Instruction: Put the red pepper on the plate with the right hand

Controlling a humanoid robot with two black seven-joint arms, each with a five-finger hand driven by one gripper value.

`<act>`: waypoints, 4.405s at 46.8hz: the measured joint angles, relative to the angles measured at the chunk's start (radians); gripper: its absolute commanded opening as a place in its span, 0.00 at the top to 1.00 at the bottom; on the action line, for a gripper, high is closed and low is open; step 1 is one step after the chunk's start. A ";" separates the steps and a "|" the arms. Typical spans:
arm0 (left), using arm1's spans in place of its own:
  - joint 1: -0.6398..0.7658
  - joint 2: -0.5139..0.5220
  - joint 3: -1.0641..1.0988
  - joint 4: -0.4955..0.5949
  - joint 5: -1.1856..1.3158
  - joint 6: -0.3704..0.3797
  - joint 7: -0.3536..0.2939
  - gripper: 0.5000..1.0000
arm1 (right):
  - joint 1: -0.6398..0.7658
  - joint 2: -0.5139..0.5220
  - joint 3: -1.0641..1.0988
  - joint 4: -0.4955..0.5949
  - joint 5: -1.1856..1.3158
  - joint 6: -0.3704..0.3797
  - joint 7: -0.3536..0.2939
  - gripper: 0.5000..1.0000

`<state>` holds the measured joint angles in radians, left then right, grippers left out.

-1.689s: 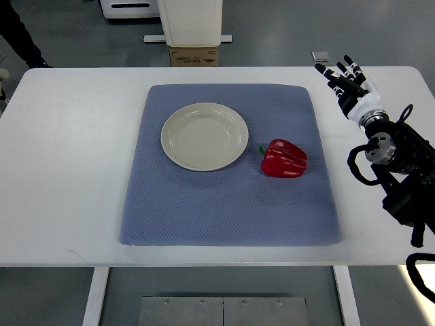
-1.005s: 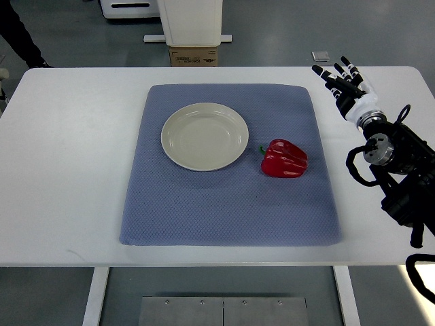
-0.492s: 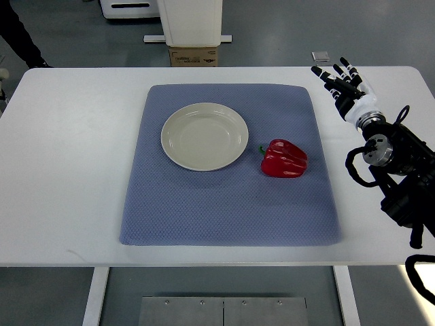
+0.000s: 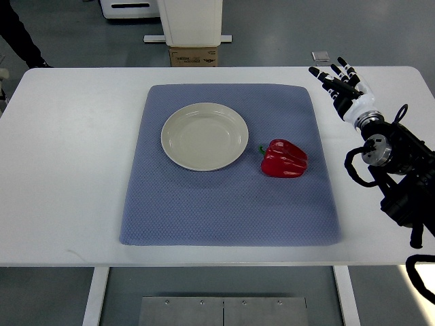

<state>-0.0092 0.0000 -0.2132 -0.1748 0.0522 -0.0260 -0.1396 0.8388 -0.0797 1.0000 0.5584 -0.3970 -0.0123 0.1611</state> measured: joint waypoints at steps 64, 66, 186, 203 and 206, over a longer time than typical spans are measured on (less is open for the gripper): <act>0.000 0.000 0.000 0.000 0.000 0.000 0.000 0.00 | -0.008 -0.030 -0.062 0.009 0.000 0.038 -0.001 0.01; 0.000 0.000 0.000 0.000 0.000 0.000 0.000 0.00 | -0.008 -0.038 -0.076 0.009 0.000 0.050 -0.001 0.01; 0.000 0.000 0.000 0.000 0.000 0.000 0.000 0.00 | 0.453 -0.450 -1.211 0.577 -0.371 0.135 0.056 0.01; 0.000 0.000 0.000 0.000 0.000 0.000 0.000 0.00 | 0.455 -0.378 -1.265 0.530 -0.375 0.082 0.059 0.06; 0.000 0.000 0.000 0.000 0.000 0.000 0.000 0.00 | 0.452 -0.376 -1.267 0.524 -0.375 0.082 0.059 0.07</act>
<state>-0.0092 0.0000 -0.2132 -0.1749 0.0521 -0.0262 -0.1396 1.2906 -0.4562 -0.2669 1.0828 -0.7716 0.0692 0.2197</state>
